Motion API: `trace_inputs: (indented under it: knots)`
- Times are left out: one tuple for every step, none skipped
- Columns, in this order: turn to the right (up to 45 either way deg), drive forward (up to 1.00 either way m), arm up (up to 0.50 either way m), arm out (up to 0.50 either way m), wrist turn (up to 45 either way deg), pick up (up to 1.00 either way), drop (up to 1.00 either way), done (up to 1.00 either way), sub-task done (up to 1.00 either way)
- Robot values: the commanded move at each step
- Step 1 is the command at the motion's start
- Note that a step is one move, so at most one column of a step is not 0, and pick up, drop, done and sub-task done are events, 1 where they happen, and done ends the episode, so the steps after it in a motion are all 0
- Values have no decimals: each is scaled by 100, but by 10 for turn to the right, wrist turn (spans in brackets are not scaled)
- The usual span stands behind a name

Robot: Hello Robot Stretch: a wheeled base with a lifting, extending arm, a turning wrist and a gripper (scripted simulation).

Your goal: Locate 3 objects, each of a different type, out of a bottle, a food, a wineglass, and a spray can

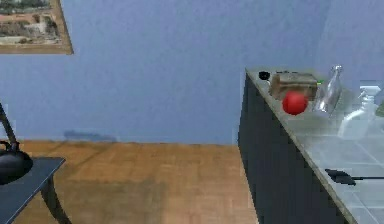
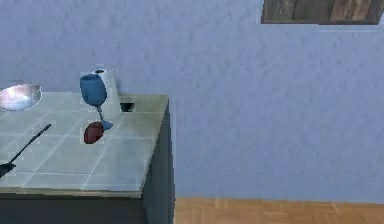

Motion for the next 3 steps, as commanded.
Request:
trace_inputs:
  knots:
    - [0,45,0,0,0,0,0,0,0]
    - [450,0,0,0,0,0,0,0,0]
    - [0,0,0,0,0,0,0,100,0]
